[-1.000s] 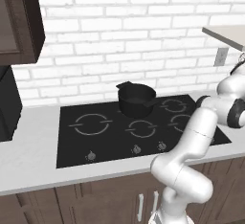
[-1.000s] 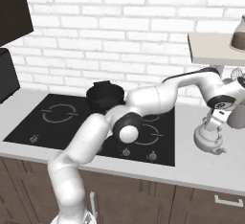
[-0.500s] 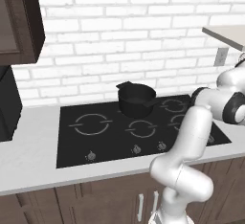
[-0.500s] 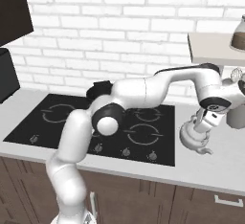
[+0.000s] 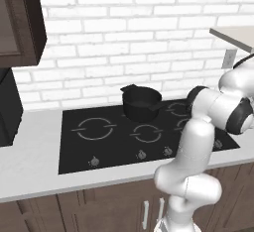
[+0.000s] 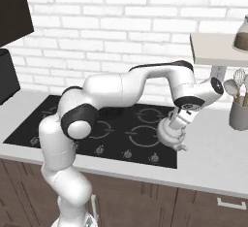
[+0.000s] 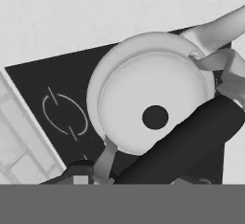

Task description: Pick the kettle from the counter and place it on a stove burner. Then turn the burner on.

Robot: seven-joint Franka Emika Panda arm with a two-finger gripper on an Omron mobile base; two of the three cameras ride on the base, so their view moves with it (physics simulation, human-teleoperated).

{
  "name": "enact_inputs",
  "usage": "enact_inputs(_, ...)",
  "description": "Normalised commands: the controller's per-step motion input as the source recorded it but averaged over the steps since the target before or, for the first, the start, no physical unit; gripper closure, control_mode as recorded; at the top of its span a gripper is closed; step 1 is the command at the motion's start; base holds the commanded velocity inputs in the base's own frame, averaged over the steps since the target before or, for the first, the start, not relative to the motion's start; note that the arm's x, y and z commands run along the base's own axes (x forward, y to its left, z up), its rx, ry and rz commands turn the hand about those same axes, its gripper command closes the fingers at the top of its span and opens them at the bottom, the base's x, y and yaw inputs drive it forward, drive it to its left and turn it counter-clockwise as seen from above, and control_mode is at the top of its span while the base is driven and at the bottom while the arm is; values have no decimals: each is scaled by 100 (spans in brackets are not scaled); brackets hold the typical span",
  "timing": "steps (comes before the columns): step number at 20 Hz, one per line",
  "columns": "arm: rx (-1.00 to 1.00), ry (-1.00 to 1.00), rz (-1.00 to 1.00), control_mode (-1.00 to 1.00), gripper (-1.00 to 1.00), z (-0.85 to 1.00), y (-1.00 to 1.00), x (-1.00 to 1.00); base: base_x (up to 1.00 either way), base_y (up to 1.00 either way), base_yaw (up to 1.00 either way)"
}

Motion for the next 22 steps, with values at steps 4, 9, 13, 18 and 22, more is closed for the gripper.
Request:
enact_inputs(4,-3,0,-6,-100,100,19,100,67,0,0,0)
enact_inputs(9,-15,11,-9,-100,100,6,95,79,0,0,0)
enact_inputs(13,-10,11,0,-100,100,-8,19,15,0,0,0)
enact_inputs(18,-8,15,0,-100,100,-23,0,41,0,0,0)
enact_inputs(22,-11,19,0,-100,100,-35,0,46,0,0,0)
